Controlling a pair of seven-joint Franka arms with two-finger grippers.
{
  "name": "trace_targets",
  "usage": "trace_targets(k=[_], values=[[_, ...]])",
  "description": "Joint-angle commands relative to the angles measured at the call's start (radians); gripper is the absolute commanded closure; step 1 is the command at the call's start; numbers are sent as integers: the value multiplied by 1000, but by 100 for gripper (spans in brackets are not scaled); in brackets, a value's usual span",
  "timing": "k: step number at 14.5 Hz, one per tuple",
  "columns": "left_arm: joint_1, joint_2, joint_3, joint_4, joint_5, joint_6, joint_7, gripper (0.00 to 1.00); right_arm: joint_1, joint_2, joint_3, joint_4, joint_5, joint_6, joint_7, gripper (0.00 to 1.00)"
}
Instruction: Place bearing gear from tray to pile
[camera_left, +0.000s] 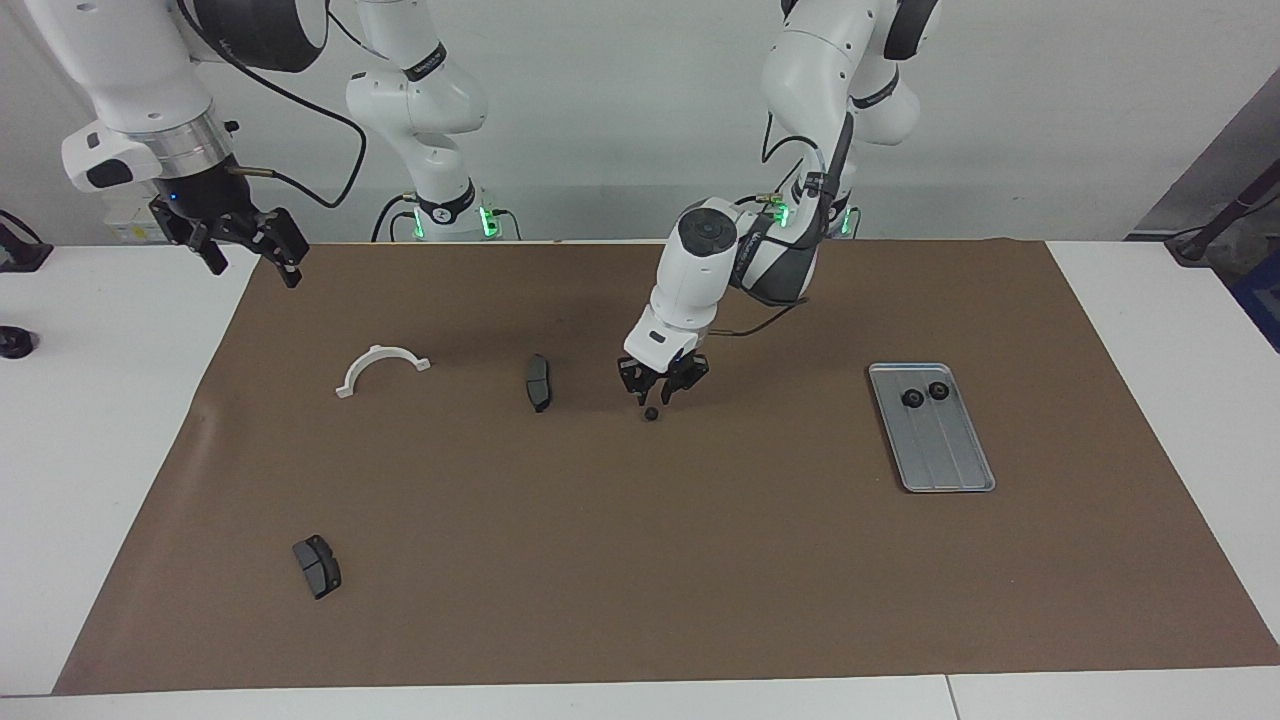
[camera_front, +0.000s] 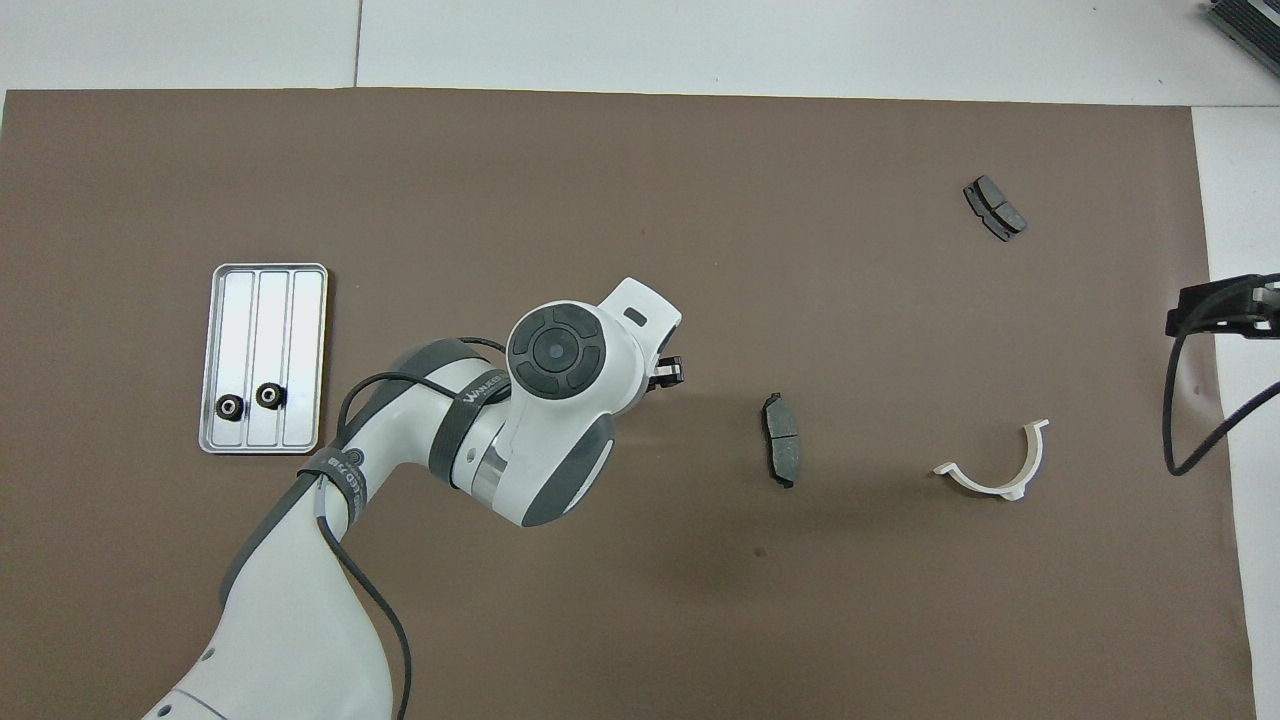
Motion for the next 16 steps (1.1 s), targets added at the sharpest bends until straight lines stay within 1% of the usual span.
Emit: trace_targets(k=[1,3,4,6,7,9,11,12,14,16], values=[[-24,-7,22,-11,-13,4,3,0,0,20,1,-26,59,88,-13,0],[-1,-15,33,6,-12,-47,6,0,5,48,3,-27,61,128,-12,0],[47,-21,39,11,-10,-70,14,0,23,66,3,-26,61,151,-9,0],[177,-44,39,12,-4,-91,50,0,74,108,3,-26,62,211,20,0],[247,-55,39,12,-4,-105,105,0,105,128,3,-24,69,247,77,0],[401,-70,36,12,-4,-146,272,0,219,178,4,-15,44,283,180,0],[536,-95,36,11,-4,-214,454,0,310,252,4,3,18,350,312,0],[586,-107,37,8,-4,-243,527,0,370,301,4,20,10,385,363,0],[654,-121,39,-10,-4,-277,653,1,450,362,4,28,-43,447,443,0],[688,-139,39,-50,-4,-275,722,2,529,414,3,28,-51,493,509,0]])
